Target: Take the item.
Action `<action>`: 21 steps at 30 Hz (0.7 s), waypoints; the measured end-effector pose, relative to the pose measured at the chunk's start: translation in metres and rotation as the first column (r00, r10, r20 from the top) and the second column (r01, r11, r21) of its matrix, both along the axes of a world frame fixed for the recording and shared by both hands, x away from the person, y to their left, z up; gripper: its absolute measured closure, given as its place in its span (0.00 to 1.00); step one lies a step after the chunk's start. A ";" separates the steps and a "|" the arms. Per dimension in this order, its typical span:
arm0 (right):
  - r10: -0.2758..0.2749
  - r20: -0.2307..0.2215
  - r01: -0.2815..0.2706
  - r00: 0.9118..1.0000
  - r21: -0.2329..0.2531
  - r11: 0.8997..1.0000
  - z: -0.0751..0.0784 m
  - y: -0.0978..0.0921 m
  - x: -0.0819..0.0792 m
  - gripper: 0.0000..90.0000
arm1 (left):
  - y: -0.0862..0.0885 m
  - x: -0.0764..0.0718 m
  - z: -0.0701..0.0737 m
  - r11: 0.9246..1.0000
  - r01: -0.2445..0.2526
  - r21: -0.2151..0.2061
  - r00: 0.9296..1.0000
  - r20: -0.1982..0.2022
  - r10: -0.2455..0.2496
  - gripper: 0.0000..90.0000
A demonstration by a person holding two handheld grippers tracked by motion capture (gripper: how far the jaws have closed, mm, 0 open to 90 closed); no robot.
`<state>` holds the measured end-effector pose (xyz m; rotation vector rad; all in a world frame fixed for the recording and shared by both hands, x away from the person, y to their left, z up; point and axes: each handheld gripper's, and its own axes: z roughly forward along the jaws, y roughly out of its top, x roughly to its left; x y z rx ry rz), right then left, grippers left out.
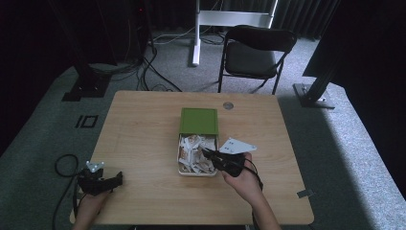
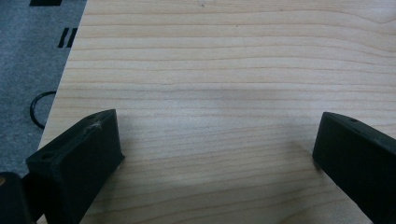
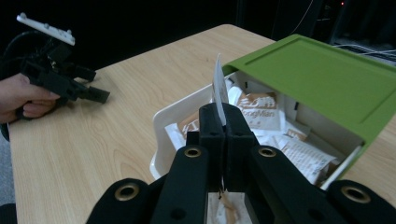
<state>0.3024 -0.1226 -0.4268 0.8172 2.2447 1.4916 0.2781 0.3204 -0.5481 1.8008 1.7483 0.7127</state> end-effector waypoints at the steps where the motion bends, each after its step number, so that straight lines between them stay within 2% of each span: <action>1: -0.010 0.006 0.010 1.000 0.001 1.000 0.002 -0.002 0.001 0.99 | 0.000 0.000 0.000 1.000 0.000 0.000 1.000 0.000 0.000 0.02; 8: -0.056 0.031 0.056 0.998 0.013 0.998 0.010 -0.014 0.006 0.99 | 0.000 0.000 0.000 1.000 0.000 0.000 1.000 -0.002 0.000 0.02; 12: -0.097 0.049 0.096 0.994 0.022 0.995 0.013 -0.023 0.009 0.99 | 0.000 0.000 0.000 1.000 0.000 0.000 1.000 -0.001 0.000 0.02; 21: -0.166 0.059 0.165 0.984 0.031 0.986 0.016 -0.047 0.014 0.99 | 0.000 0.000 0.000 1.000 0.001 0.001 1.000 -0.001 -0.001 0.02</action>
